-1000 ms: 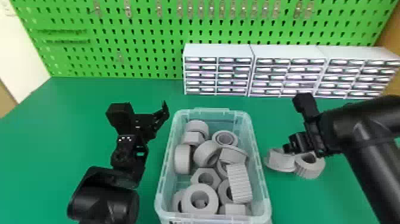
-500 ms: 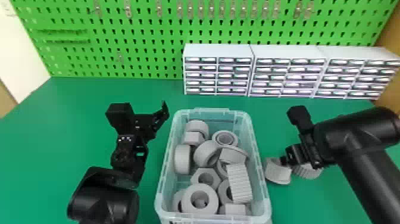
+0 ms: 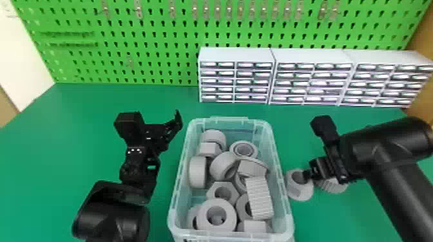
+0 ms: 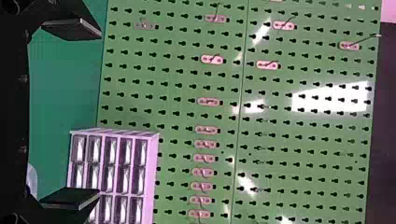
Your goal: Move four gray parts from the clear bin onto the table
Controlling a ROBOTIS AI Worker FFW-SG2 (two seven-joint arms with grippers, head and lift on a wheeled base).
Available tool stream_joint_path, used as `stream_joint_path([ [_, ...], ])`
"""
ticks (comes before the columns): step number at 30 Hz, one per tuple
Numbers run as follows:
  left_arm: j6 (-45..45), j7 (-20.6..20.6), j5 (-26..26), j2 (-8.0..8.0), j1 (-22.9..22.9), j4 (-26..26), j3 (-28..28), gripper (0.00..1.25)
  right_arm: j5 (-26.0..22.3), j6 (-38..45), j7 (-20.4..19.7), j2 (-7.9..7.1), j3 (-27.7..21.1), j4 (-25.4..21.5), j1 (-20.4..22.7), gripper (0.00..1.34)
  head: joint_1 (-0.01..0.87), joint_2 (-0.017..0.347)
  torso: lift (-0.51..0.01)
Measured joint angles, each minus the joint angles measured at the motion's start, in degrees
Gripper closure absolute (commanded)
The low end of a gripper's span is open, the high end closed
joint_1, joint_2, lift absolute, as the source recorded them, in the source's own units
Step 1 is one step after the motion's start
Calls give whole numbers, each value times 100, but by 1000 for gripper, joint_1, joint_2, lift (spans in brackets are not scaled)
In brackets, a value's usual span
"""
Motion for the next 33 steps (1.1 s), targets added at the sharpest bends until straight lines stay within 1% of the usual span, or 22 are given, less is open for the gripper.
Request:
stream_joint_path([
  [4,0,0,0,0,10,0,-2,98,3,2,1,-1,-9,-7,-5,733,693,72,-52],
  [11,0,0,0,0,20,0,5,98,17,55,26,-4,-70,-152,-43,691,693,72,-52],
  [17,0,0,0,0,25,-1,14,99,170,329,55,7,-134,-587,-177,642,693,72,-52],
  [22,0,0,0,0,30,-2,14,98,196,436,133,18,-226,-987,-307,550,693,72,-52],
  [29,0,0,0,0,33,-2,11,99,197,466,233,54,-285,-1350,-463,489,693,72,-52],
  [33,0,0,0,0,33,-3,12,98,197,464,264,80,-284,-1481,-534,377,693,72,-52],
])
